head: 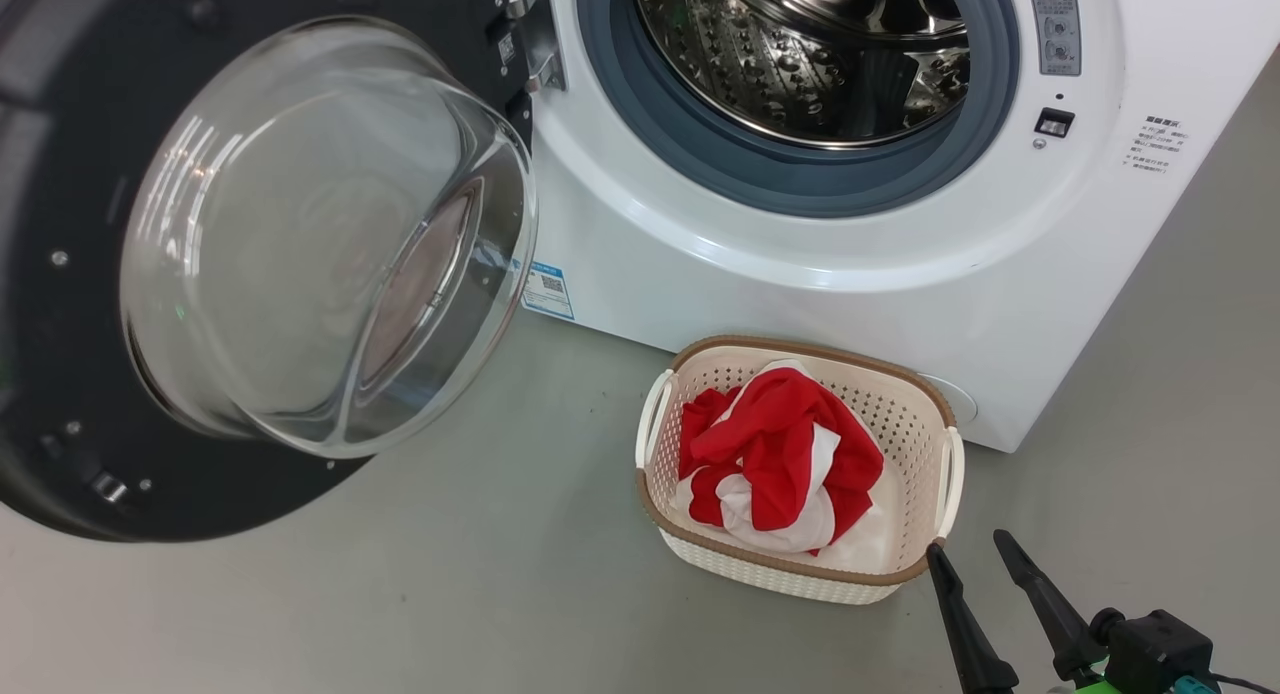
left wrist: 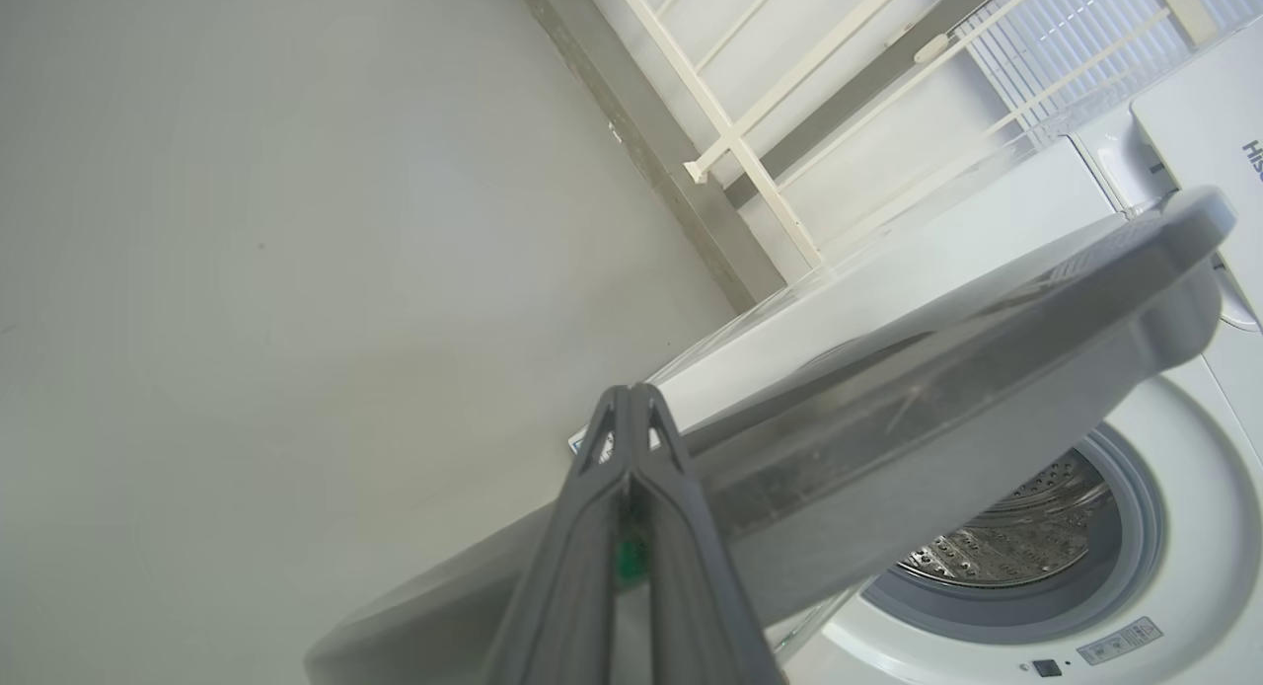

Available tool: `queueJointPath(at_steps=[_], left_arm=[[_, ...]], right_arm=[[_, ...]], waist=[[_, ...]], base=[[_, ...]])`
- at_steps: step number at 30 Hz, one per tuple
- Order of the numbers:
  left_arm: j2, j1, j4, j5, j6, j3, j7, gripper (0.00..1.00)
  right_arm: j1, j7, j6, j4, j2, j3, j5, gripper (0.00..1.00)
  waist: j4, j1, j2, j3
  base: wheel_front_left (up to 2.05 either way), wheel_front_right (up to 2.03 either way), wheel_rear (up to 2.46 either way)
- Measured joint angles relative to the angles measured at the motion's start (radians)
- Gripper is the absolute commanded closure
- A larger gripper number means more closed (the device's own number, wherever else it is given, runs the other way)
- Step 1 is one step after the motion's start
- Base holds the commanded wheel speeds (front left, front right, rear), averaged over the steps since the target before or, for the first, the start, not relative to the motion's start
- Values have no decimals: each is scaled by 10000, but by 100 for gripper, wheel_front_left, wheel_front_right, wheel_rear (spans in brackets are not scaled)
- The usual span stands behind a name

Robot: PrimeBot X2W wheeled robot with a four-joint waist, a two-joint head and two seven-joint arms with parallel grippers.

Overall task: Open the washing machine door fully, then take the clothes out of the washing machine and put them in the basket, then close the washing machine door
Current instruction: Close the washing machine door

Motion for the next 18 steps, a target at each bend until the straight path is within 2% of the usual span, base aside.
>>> queueJointPath(at_steps=[9, 18], left_arm=[[420, 1566, -2272, -1174, 12, -667, 573, 100], [138, 2567, -4717, -2303, 0, -1975, 1457, 100]], right_arm=[[13, 0, 0, 4, 90, -71, 0, 0], [21, 0, 0, 46, 169, -92, 0, 0]], waist=[[-39, 0, 0, -74], [-141, -1, 0, -227]], base=[[0, 0, 0], [0, 0, 0]])
